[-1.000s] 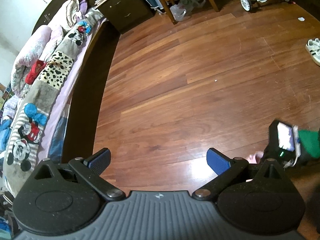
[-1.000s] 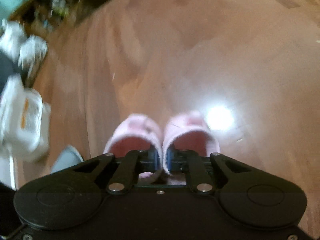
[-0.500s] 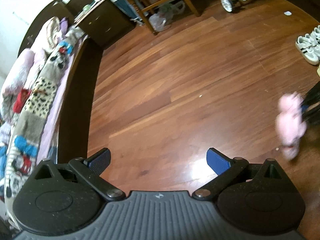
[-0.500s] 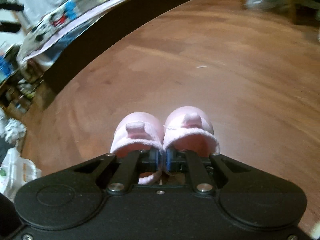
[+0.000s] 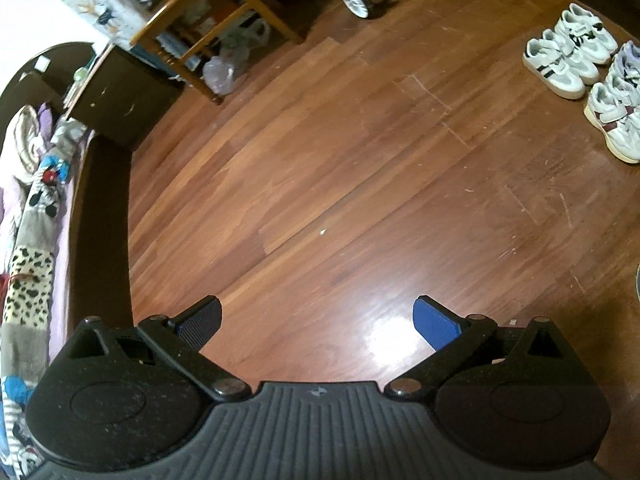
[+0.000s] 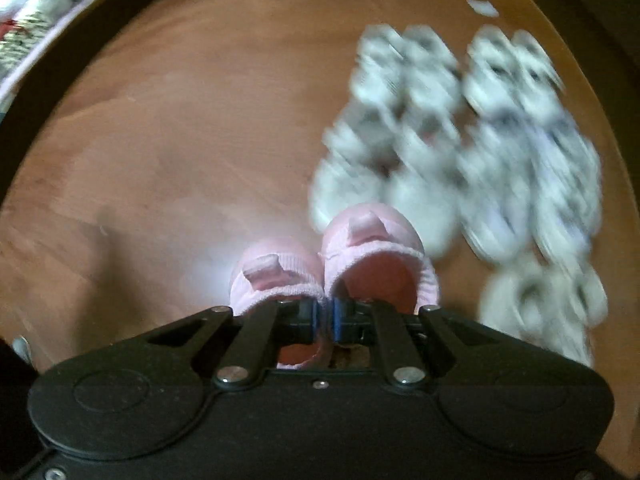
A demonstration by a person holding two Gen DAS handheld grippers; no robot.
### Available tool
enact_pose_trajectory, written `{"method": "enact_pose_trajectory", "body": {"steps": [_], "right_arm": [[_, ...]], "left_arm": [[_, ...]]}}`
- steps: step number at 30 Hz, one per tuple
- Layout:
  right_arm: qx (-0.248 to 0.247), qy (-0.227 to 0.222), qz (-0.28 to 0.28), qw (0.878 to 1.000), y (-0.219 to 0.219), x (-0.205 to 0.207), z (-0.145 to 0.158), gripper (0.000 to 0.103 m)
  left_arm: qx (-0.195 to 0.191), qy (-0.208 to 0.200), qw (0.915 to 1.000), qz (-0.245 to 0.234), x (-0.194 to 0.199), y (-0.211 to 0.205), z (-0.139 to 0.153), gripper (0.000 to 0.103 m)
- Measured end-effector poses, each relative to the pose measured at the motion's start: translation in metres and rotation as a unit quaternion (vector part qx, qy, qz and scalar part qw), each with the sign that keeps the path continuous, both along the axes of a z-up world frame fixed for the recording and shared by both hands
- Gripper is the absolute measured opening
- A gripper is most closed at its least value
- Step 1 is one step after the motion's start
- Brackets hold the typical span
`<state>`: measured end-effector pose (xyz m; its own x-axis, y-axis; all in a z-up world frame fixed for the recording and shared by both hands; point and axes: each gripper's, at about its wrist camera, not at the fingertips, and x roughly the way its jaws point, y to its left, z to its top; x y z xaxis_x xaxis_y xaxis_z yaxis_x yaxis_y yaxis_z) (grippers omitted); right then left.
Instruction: Organize scattered shoes
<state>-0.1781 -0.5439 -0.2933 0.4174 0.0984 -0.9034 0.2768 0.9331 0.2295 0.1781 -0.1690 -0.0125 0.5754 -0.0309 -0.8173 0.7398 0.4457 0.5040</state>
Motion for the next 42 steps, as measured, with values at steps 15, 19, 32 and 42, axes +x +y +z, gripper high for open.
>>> {"method": "enact_pose_trajectory", "body": {"steps": [15, 19, 32, 42], "right_arm": [[-0.02, 0.083, -0.012, 0.996, -0.018, 0.044, -0.073, 0.008], [-0.028, 0.091, -0.022, 0.995, -0.02, 0.058, -0.081, 0.008], [-0.051, 0.09, -0.07, 0.992, -0.006, 0.083, -0.09, 0.026], [-0.032, 0.097, -0.106, 0.989, -0.009, 0.102, -0.093, 0.039]], "left_arm": [[0.04, 0.04, 0.9984, -0.001, 0.01, -0.025, -0.042, 0.102], [0.04, 0.04, 0.9984, -0.002, 0.01, -0.024, -0.041, 0.103], [0.037, 0.042, 0.9981, -0.026, -0.001, -0.028, -0.04, 0.103], [0.031, 0.039, 0.9974, -0.052, -0.011, -0.047, -0.039, 0.103]]}}
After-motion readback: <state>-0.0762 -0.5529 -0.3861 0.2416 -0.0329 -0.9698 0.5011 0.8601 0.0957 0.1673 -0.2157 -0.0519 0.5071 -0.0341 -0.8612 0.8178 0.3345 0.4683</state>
